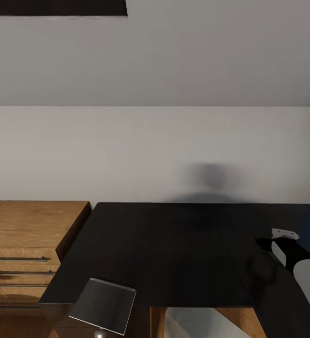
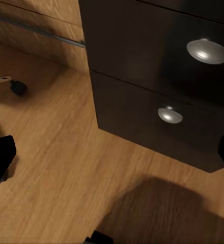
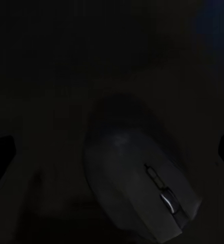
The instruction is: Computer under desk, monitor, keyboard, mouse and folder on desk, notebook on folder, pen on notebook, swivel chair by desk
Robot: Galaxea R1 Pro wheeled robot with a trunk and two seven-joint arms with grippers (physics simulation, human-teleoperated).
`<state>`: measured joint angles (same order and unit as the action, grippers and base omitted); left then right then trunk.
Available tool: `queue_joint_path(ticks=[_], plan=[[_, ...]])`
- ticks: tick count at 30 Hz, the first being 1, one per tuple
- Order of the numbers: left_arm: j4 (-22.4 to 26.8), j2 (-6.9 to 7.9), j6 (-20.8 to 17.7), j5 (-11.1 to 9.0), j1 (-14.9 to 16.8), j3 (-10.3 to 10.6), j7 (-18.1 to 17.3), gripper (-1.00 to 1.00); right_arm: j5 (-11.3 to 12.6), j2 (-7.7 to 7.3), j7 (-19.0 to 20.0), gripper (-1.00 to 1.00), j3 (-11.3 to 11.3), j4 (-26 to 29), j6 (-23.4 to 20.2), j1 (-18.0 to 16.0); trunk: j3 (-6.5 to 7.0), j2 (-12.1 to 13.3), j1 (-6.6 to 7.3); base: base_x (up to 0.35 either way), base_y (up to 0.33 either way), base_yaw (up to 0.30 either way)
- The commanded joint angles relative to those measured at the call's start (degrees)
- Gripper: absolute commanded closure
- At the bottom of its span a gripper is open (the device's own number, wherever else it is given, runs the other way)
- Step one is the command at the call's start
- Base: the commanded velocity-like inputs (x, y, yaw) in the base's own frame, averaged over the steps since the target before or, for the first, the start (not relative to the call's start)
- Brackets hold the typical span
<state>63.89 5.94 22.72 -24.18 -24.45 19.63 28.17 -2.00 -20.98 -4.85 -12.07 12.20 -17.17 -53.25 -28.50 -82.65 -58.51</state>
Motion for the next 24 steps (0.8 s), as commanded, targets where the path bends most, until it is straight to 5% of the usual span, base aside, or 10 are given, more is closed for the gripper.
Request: queue_joint_path(ticks=[1, 13, 24], plan=[[0.0, 0.19, 0.3, -0.5, 0.0, 0.2, 0.2, -1.0, -0.2, -0.43, 0.0, -1.0, -0.2, 0.1, -0.3, 0.0, -0.05, 0.0, 0.0, 0.0, 0.0, 0.0], [-0.5, 0.61, 0.3, -0.5, -0.1, 0.3, 0.2, -1.0, 0.0, -4.61, 0.2, -1.0, -0.5, -0.2, -1.0, 0.0, -0.05, 0.0, 0.0, 0.0, 0.0, 0.0], [-0.7, 0.65, 0.3, -0.6, -0.1, 0.3, 0.2, -1.0, 0.1, -4.62, 4.2, -1.0, -0.4, -0.2, -1.0, 0.0, -0.05, 0.0, 0.0, 0.0, 0.0, 0.0]])
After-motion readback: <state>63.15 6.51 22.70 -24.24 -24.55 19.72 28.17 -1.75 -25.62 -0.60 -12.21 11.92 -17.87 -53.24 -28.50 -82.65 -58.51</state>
